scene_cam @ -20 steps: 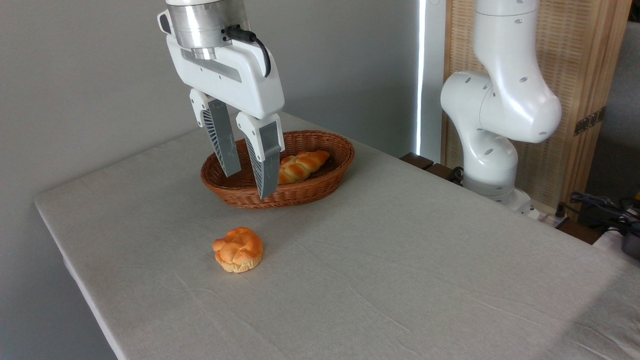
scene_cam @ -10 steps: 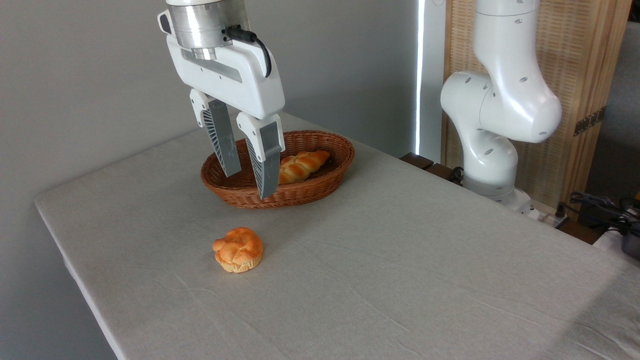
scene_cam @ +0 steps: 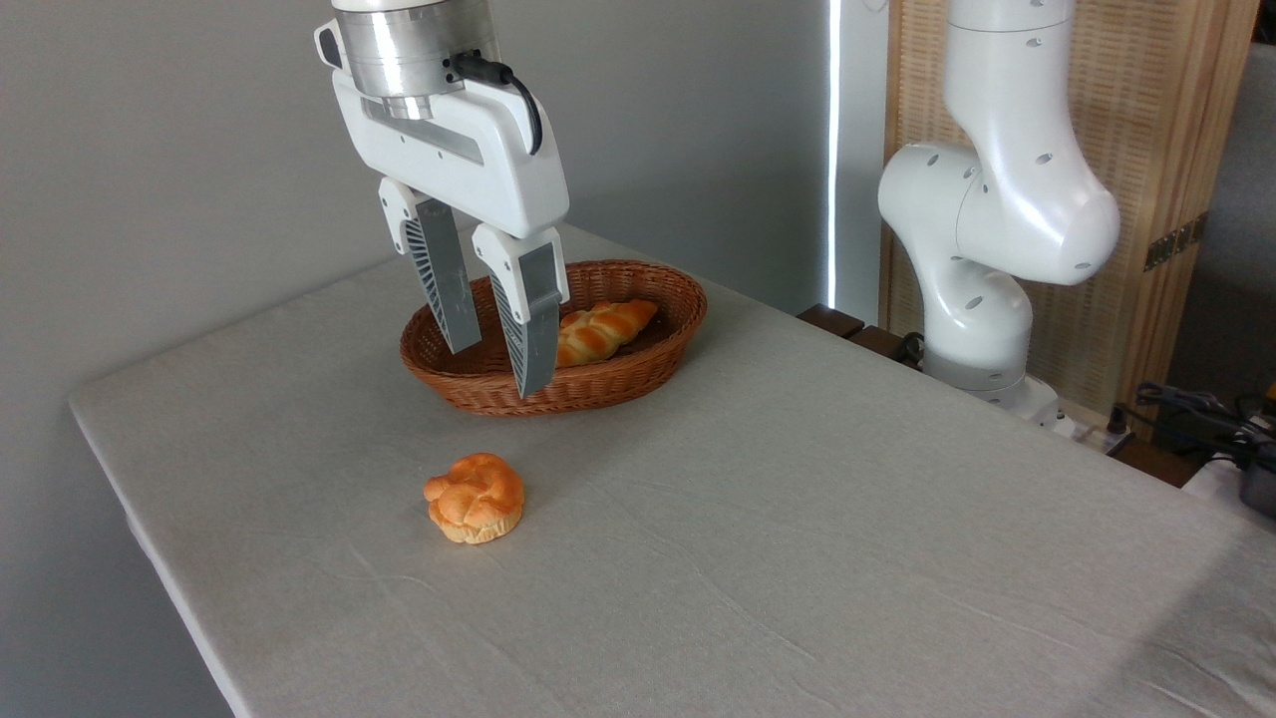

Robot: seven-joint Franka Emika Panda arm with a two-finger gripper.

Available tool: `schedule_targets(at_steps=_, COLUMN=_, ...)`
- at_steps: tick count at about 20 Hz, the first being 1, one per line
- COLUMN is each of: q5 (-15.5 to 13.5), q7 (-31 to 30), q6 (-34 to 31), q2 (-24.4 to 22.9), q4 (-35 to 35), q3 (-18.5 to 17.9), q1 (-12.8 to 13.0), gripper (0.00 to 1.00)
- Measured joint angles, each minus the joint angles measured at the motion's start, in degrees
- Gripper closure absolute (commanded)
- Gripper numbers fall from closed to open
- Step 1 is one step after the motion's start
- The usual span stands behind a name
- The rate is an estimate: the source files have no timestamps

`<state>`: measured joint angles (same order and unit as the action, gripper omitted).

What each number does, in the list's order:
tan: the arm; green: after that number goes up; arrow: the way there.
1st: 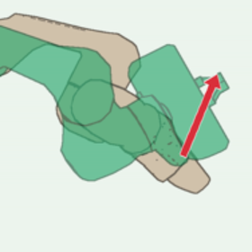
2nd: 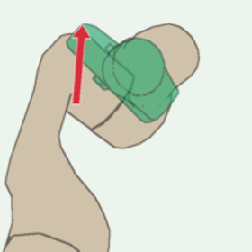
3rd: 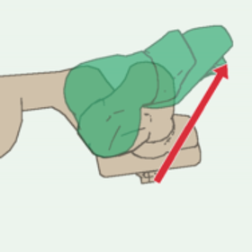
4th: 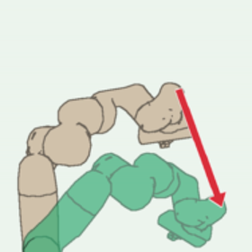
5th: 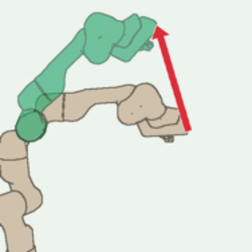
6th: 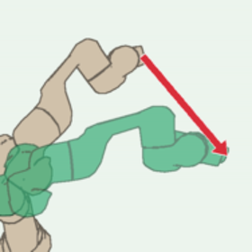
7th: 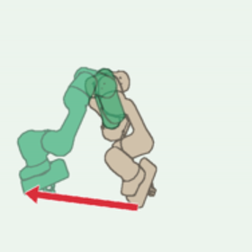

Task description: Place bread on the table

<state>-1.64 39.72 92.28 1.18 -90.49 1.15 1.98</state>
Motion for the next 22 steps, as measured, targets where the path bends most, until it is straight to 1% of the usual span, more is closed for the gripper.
schedule_targets(at_steps=19, q5=-0.01, q7=0.00, q6=0.00, q2=-0.09, q4=0.00, q3=0.01, q1=-0.02, gripper=0.00)
schedule_targets(at_steps=22, q5=-0.78, q7=0.00, q6=0.00, q2=-0.53, q4=-0.22, q3=0.37, q1=-0.02, gripper=0.00)
